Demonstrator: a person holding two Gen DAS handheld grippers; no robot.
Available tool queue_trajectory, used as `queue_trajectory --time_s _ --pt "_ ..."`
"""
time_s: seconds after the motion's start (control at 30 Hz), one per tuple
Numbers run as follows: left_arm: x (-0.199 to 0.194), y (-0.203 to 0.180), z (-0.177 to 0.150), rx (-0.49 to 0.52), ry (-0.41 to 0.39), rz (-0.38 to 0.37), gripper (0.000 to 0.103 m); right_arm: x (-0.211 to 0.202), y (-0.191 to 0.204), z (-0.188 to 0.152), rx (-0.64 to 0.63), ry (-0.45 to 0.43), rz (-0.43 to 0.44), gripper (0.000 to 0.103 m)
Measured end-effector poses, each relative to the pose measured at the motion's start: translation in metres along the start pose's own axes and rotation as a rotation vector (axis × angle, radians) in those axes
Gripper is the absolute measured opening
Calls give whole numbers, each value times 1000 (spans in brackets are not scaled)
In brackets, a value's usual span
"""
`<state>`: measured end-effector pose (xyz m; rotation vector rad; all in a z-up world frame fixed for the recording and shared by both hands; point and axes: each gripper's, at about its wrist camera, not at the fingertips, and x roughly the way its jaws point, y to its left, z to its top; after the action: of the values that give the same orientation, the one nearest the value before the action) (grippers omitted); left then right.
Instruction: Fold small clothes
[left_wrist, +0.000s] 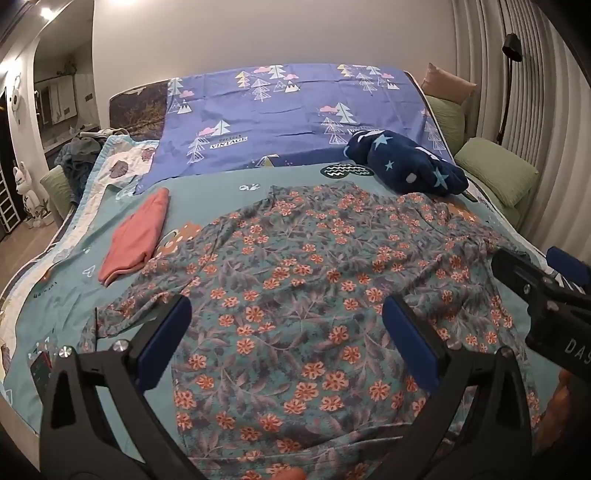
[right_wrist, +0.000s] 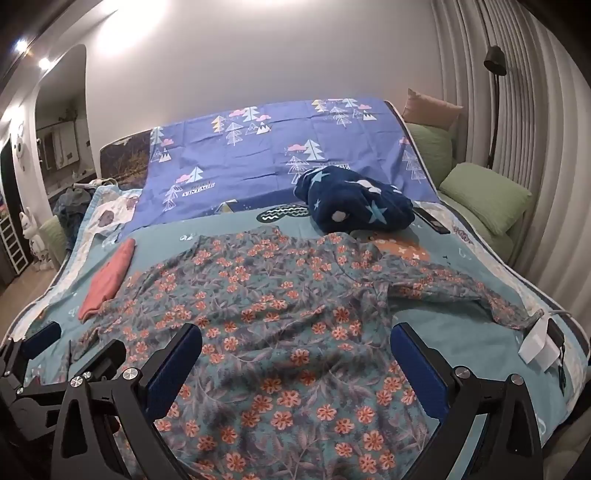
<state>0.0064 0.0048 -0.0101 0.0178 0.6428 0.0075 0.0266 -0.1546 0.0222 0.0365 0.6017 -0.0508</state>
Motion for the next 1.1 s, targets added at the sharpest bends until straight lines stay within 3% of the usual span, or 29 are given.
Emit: queue_trajectory --time_s 0.73,1.1 --pt "8 12 -7 -24 29 -12 103 -3 14 3 -14 -6 6 103" --pt "15 21 -9 -42 41 -15 103 7 21 3 -1 34 18 103"
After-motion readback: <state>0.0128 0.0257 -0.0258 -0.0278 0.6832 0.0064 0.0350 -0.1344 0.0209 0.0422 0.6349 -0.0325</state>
